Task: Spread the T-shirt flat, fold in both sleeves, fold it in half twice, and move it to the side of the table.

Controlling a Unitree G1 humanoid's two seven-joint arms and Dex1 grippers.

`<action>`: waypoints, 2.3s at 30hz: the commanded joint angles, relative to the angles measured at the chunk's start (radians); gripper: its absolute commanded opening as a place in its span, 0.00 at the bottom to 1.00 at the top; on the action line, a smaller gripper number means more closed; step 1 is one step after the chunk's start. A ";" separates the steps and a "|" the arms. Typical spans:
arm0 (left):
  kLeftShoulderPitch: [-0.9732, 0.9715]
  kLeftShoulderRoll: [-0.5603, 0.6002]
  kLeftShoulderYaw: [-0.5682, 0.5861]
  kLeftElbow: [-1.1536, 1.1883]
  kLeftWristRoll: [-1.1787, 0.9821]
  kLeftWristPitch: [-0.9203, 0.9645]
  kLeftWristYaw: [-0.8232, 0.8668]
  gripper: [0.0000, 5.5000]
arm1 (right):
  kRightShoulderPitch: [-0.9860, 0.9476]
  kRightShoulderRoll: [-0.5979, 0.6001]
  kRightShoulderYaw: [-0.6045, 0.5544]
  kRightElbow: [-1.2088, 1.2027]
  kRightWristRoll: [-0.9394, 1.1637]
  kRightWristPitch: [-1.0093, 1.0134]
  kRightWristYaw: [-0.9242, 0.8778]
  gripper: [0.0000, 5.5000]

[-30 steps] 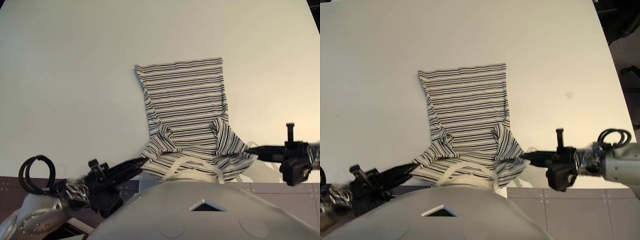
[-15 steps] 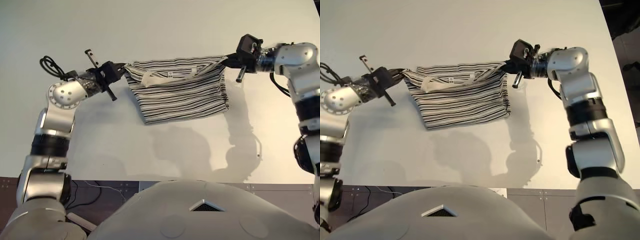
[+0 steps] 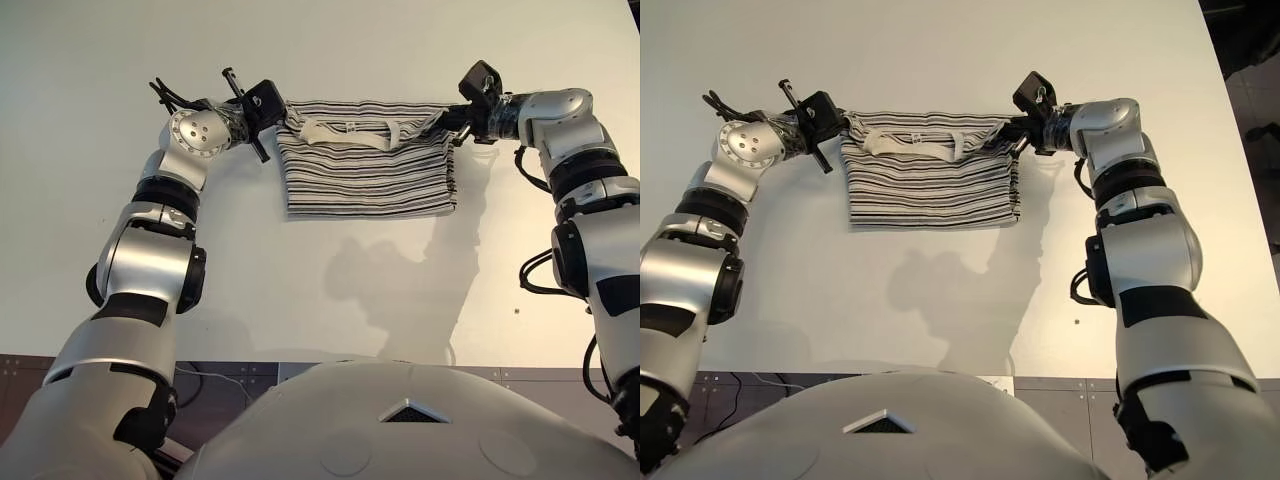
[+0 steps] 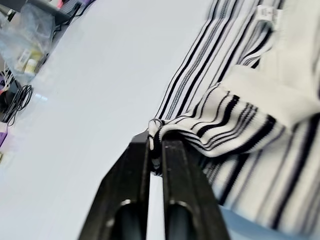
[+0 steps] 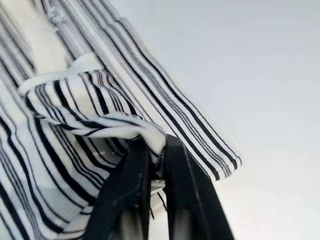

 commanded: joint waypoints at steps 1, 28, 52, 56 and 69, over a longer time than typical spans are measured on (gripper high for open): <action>-0.031 -0.006 0.030 0.064 0.015 0.051 0.154 0.19 | -0.008 0.055 -0.089 0.022 0.042 0.070 -0.092 0.20; 0.705 0.116 0.162 -1.219 -0.150 0.190 -0.012 0.23 | 0.138 -0.068 0.173 -0.221 -0.412 -0.463 -0.476 0.27; 0.815 0.202 0.077 -1.601 -0.118 0.409 -0.136 0.23 | 0.452 -0.422 0.289 -1.468 0.588 0.581 0.593 0.27; 0.857 0.227 0.029 -1.676 -0.112 0.429 -0.196 0.23 | 0.421 -0.434 0.099 -1.418 0.614 0.629 0.482 0.27; 0.698 0.326 -0.080 -1.116 0.070 0.063 -0.208 0.23 | 0.546 -0.475 0.109 -1.226 0.185 0.154 0.368 0.27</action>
